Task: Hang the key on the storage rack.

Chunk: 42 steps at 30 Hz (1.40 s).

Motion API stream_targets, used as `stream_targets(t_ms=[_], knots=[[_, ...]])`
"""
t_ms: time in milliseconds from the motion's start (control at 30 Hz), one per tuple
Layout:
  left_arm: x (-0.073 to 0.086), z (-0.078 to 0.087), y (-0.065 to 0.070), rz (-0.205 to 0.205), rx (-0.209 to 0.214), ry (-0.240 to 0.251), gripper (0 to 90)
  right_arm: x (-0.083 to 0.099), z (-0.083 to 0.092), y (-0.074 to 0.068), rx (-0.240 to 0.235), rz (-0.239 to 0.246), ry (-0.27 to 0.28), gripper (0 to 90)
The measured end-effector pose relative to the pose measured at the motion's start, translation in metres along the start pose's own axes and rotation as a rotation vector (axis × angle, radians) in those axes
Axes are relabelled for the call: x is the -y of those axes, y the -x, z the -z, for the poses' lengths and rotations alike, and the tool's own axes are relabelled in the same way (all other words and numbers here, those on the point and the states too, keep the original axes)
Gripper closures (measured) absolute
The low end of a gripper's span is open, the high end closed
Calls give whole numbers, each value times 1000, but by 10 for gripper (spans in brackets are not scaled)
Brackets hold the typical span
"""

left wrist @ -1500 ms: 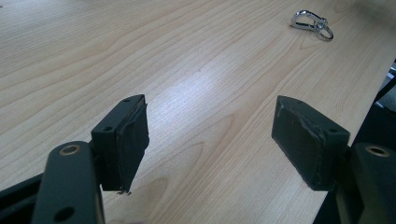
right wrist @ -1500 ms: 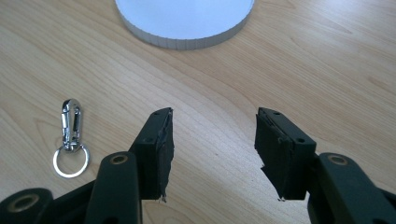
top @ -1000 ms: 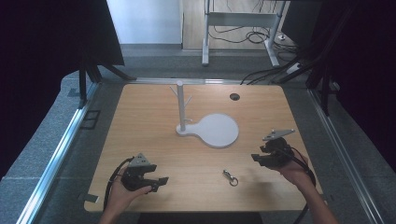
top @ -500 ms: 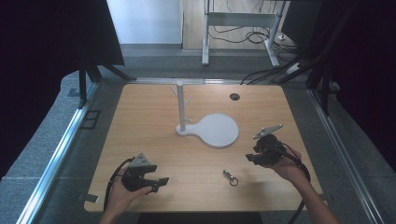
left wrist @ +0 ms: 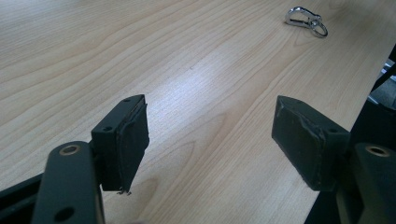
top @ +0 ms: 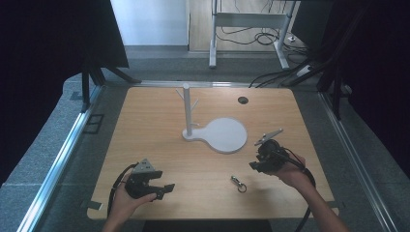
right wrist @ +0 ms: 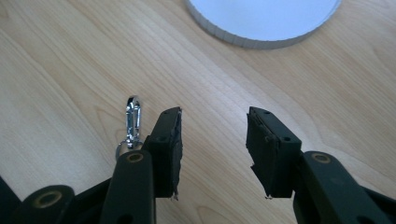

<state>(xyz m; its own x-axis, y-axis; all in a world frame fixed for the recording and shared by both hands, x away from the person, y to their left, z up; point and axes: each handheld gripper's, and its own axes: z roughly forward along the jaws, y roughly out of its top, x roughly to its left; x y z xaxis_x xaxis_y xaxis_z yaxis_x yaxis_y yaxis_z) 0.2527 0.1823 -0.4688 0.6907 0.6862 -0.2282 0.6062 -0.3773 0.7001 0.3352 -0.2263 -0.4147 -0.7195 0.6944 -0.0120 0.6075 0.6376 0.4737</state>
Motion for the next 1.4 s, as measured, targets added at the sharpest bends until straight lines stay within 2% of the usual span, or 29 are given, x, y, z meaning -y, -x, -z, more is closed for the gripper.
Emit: stream_targets(t_ms=[267, 833, 1000, 1400], knots=[[0, 0, 0, -1, 4, -1, 277, -8, -10, -7, -33, 3, -52, 590], [0, -2, 1, -1, 10, -9, 277, -8, -30, -24, -108, 13, -109, 629], [0, -2, 2, -4, 10, -6, 277, -6, -37, -32, -110, 36, -142, 643], [0, -3, 2, -8, 14, -13, 277, -7, -49, -39, -136, 60, -183, 668]])
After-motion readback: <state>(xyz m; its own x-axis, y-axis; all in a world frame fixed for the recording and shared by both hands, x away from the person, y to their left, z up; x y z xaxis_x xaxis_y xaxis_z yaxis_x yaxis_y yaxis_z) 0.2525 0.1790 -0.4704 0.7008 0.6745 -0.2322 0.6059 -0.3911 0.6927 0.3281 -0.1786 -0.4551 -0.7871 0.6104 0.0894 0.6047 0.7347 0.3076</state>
